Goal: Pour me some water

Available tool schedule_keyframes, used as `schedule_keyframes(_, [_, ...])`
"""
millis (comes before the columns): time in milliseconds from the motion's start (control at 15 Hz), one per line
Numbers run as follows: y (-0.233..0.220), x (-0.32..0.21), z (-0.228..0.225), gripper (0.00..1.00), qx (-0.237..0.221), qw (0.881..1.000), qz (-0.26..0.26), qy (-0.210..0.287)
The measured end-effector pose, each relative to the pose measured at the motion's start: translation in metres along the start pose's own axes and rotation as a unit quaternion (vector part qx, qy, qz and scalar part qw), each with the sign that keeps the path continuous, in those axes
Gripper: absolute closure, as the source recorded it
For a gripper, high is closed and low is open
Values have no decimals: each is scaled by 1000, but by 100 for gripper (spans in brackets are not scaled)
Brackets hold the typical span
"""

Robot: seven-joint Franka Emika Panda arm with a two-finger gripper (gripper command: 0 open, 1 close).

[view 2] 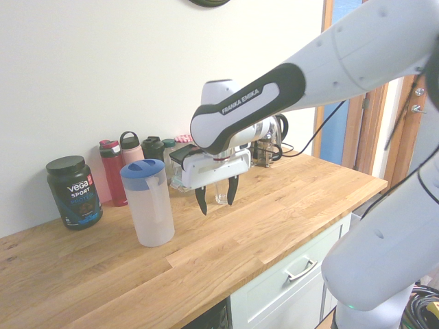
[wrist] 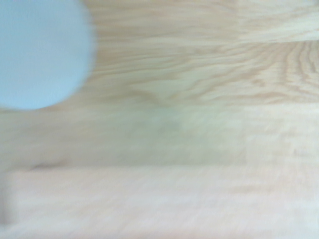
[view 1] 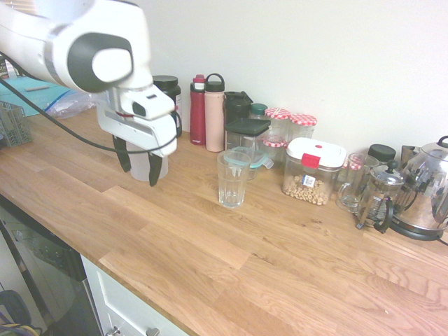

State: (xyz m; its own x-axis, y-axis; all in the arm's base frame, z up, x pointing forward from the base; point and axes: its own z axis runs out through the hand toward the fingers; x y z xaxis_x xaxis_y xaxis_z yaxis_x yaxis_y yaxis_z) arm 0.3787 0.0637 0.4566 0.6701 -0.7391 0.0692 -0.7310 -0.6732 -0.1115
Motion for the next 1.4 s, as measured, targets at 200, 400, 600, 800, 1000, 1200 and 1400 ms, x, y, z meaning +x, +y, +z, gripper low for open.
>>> schedule_keyframes(200, [-10, -63, -41, 0, 41, 998, 9, 48])
schedule_keyframes(400, [-32, -112, -49, 0, 69, 993, 14, 94])
schedule_keyframes(600, [-58, -132, -46, 0, 88, 988, 8, 125])
schedule_keyframes(800, [-86, -121, -39, 0, 113, 982, 11, 149])
schedule_keyframes(1000, [-102, -103, -26, 100, 140, 976, 18, 165])
schedule_keyframes(1200, [-106, -97, -15, 100, 138, 975, 21, 174])
schedule_keyframes(1400, [-110, -93, -15, 100, 144, 972, 18, 186])
